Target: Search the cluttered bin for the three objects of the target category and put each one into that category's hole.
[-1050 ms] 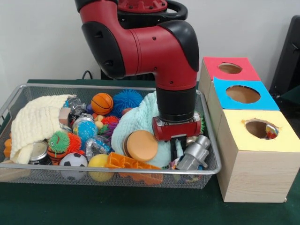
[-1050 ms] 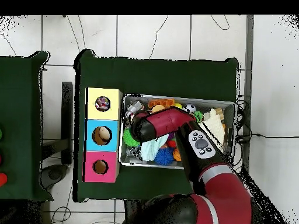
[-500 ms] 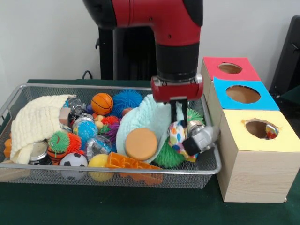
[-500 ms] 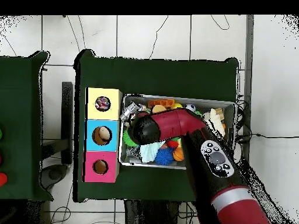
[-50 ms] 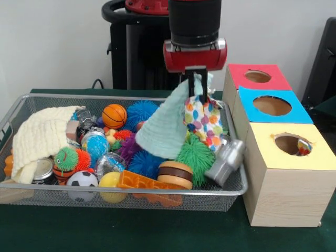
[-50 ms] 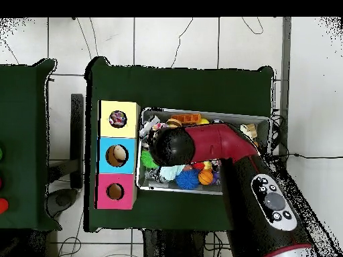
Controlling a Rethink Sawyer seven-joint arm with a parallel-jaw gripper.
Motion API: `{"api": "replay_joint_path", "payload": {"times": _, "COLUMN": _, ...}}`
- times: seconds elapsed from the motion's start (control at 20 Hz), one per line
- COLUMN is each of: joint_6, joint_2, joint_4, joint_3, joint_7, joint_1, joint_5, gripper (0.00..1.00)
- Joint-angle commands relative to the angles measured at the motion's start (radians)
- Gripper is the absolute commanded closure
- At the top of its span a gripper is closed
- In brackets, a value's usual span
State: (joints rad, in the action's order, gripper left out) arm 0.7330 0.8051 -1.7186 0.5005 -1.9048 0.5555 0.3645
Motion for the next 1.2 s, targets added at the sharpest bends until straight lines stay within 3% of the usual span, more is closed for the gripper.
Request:
{"api": "replay_joint_path", "payload": {"times": 0.05, "joint_6": 0.247, "joint_2": 0.123, "joint_4": 0.007, "joint_3": 0.078, "joint_7": 0.227, "joint_1": 0.080, "joint_5": -0.058, "gripper": 1.00}}
{"api": "replay_joint_path", "payload": {"times": 0.35, "joint_6": 0.406, "joint_2": 0.155, "joint_4": 0.089, "joint_3": 0.119, "joint_7": 0.313, "joint_1": 0.144, "joint_5": -0.052, "gripper": 1.00}}
{"api": "replay_joint_path", "payload": {"times": 0.65, "joint_6": 0.438, "joint_2": 0.134, "joint_4": 0.134, "joint_3": 0.153, "joint_7": 0.338, "joint_1": 0.174, "joint_5": -0.006, "gripper": 1.00}}
{"api": "replay_joint_path", "payload": {"times": 0.8, "joint_6": 0.400, "joint_2": 0.120, "joint_4": 0.111, "joint_3": 0.165, "joint_7": 0.312, "joint_1": 0.178, "joint_5": 0.007, "gripper": 1.00}}
{"api": "replay_joint_path", "payload": {"times": 0.9, "joint_6": 0.318, "joint_2": 0.112, "joint_4": 0.049, "joint_3": 0.162, "joint_7": 0.247, "joint_1": 0.163, "joint_5": 0.015, "gripper": 1.00}}
{"api": "replay_joint_path", "payload": {"times": 1.05, "joint_6": 0.105, "joint_2": 0.052, "joint_4": -0.052, "joint_3": 0.135, "joint_7": 0.076, "joint_1": 0.114, "joint_5": 0.042, "gripper": 1.00}}
{"api": "replay_joint_path", "payload": {"times": 1.2, "joint_6": 0.010, "joint_2": 0.002, "joint_4": -0.064, "joint_3": 0.101, "joint_7": 0.002, "joint_1": 0.082, "joint_5": 0.065, "gripper": 1.00}}
